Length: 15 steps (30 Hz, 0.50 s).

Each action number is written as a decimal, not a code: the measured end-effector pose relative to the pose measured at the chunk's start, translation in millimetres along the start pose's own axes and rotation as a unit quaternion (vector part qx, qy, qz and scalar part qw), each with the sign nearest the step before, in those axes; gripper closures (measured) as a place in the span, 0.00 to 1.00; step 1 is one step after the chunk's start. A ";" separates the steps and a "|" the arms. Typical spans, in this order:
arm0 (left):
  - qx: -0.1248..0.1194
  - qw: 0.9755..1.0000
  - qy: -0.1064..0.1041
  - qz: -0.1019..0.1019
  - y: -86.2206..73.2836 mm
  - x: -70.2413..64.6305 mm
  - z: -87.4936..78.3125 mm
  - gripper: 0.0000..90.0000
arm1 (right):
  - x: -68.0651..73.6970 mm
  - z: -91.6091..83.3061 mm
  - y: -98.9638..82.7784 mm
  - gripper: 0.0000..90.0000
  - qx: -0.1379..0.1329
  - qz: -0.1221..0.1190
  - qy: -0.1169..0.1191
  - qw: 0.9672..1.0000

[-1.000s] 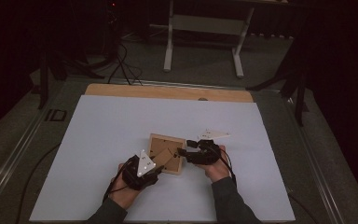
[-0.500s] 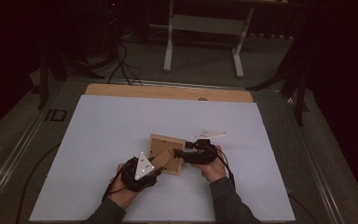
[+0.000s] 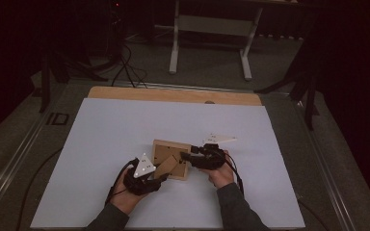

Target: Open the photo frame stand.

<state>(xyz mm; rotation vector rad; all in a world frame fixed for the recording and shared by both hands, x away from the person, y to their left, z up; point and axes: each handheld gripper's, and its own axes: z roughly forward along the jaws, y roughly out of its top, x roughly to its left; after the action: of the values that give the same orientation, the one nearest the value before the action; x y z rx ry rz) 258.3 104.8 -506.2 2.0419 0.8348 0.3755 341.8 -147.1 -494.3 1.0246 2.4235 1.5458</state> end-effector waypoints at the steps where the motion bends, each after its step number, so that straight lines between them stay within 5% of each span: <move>1: 0.002 1.000 -0.002 -0.003 0.0 0.1 0.4 0.62 | 0.6 -0.5 0.3 0.59 -0.001 -0.001 0.001 1.000; 10: 0.009 1.000 -0.010 -0.020 2.0 3.3 -0.8 0.71 | 3.7 -2.1 1.3 0.61 -0.005 -0.011 0.001 1.000; 15: 0.011 1.000 0.001 -0.029 2.4 7.0 0.5 0.75 | 7.6 -4.7 3.6 0.63 -0.013 -0.029 -0.005 0.999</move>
<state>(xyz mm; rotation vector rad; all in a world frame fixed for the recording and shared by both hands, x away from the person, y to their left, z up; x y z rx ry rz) 264.7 108.3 -504.9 2.0330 0.9008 0.3389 335.8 -145.4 -487.0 0.9474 2.3972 1.5452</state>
